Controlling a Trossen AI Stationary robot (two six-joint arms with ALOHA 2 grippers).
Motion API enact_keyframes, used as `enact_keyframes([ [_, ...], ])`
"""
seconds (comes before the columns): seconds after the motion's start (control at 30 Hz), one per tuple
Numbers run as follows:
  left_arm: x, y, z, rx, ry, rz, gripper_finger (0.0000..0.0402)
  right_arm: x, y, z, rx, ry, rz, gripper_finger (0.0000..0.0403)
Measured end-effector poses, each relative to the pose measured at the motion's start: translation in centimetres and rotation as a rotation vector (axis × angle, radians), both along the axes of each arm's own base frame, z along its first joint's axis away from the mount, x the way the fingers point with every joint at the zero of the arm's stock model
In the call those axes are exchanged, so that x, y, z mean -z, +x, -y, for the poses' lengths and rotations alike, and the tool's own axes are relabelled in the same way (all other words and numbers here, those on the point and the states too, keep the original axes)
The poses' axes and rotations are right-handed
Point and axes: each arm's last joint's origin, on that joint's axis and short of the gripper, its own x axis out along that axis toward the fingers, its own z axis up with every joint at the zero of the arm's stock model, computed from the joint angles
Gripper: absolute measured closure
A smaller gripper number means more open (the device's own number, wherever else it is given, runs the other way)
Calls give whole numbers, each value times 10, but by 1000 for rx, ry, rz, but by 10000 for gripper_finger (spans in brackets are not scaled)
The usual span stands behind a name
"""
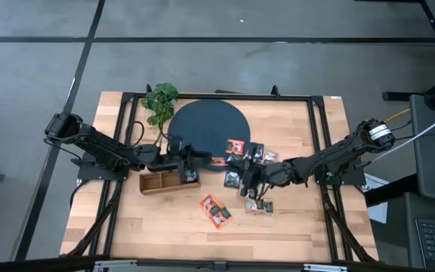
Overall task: Pick & Place Tea
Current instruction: Put the orange tea bag into the middle section of the wooden organizer
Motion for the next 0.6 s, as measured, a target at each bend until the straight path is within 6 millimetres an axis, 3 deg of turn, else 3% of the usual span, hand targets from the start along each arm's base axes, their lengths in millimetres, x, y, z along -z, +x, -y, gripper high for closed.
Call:
enact_keyframes([
  [0.2,7,3,-13,-11,-307,-17,228,2,-4,-3,75,-301,-121,396],
  [0.4,8,4,-25,-38,-366,-2,228,2,-8,-2,191,-583,-267,396],
  [0.6,14,6,-37,-54,-436,-44,228,-1,-7,-2,186,-674,-294,396],
])
